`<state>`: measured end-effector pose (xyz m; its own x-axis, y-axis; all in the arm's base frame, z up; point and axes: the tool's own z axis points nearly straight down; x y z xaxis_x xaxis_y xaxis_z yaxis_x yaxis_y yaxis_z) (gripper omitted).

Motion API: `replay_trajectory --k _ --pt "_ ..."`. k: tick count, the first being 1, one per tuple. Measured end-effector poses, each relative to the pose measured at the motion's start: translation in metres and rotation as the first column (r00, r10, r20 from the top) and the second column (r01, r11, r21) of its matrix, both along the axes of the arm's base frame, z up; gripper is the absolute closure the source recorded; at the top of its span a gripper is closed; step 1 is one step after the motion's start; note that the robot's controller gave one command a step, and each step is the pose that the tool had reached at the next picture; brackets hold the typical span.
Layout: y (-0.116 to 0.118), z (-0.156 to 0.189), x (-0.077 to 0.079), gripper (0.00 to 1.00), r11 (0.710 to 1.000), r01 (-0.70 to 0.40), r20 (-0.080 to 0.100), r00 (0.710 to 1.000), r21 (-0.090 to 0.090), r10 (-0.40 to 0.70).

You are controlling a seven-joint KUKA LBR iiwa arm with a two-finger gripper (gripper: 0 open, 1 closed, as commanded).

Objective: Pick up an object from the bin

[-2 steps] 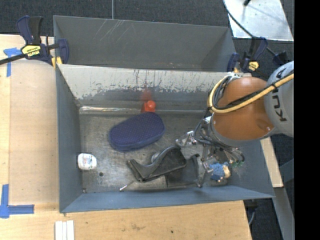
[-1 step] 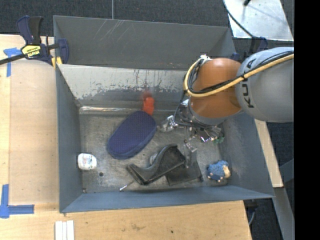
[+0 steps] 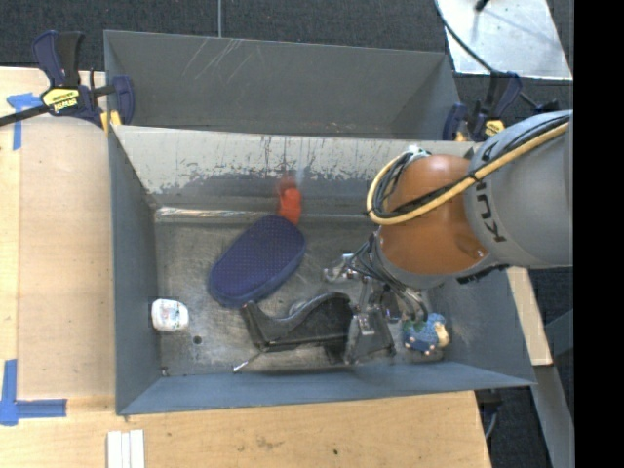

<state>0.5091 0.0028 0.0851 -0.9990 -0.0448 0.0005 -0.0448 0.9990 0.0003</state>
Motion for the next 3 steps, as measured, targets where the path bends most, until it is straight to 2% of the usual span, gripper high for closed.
replay_trajectory --k 1,2,3 --pt "0.0 0.001 0.001 1.0 1.0 -0.002 0.003 1.0 -0.001 0.002" --pt "-0.041 0.097 -0.001 1.0 0.985 -0.173 0.004 0.985 -0.002 0.173" --pt "-0.036 0.128 0.004 1.0 0.954 -0.299 0.003 0.954 -0.001 0.299"
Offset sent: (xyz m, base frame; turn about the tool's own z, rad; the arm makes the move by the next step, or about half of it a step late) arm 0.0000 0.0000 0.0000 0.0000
